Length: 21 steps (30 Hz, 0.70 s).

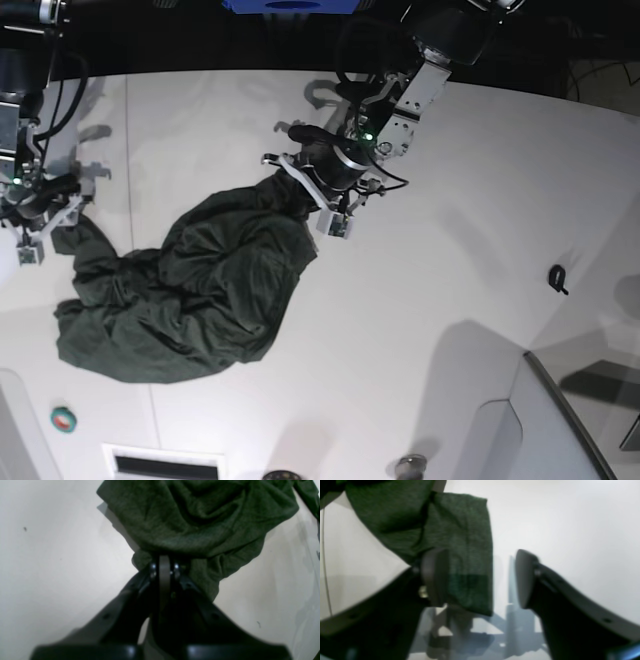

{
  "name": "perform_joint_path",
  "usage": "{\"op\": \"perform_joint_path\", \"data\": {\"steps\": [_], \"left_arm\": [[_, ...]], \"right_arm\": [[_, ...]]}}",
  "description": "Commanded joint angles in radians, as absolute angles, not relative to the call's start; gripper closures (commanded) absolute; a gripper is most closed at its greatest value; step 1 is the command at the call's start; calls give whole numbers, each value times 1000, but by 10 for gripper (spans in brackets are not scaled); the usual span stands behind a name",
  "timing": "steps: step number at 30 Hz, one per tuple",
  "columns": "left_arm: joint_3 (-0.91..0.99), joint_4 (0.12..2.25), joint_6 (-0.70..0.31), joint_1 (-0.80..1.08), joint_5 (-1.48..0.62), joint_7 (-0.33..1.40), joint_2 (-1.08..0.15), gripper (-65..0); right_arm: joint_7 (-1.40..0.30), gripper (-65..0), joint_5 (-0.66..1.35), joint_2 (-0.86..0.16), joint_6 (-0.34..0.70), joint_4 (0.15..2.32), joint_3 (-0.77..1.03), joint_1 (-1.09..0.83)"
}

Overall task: Layout the t-shirt on the table in an organized manner, then fold the t-shirt properly
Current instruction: 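Reach the left gripper to the green t-shirt and grasp its edge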

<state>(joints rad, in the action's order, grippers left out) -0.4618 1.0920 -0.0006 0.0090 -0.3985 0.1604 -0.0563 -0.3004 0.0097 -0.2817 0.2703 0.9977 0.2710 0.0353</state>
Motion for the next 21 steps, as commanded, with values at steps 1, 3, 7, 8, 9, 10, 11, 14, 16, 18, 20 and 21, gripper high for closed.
{"op": "perform_joint_path", "data": {"steps": [1,3,7,8,9,10,11,14,16,18,20,21], "left_arm": [[-461,1081,10,15,-398,208,-61,0],[-463,1067,10,21,-398,209,-87,0],[-461,1081,10,53,-398,209,-128,0],[-461,1095,10,59,-398,209,-143,0],[-461,1106,10,71,-398,209,-160,0],[-461,1118,10,84,-400,209,-177,0],[-460,1135,10,96,-400,209,-199,0],[-460,1201,10,133,-404,211,-249,0],[-460,1256,10,153,-404,231,-286,0],[-458,1310,10,162,-404,278,-321,0],[-458,1354,10,166,-404,314,-354,0],[-458,1379,10,168,-404,326,-366,0]], "right_arm": [[-303,-294,1,-294,269,1004,275,45],[-305,-188,1,-289,269,1004,278,38],[-305,-74,1,-292,269,1010,278,7],[-305,-71,1,-292,269,1012,280,-5],[-305,-69,1,-294,269,1020,280,-19],[-305,-69,1,-294,269,1035,282,-36],[-305,-68,1,-294,269,1061,297,-59],[-305,-17,-2,-289,269,1155,392,-117],[-309,-2,-4,-288,269,1216,435,-142],[-346,-3,-4,-292,269,1274,478,-160],[-378,-3,-4,-295,269,1305,518,-162],[-383,-3,-4,-302,269,1313,536,-160]]}}
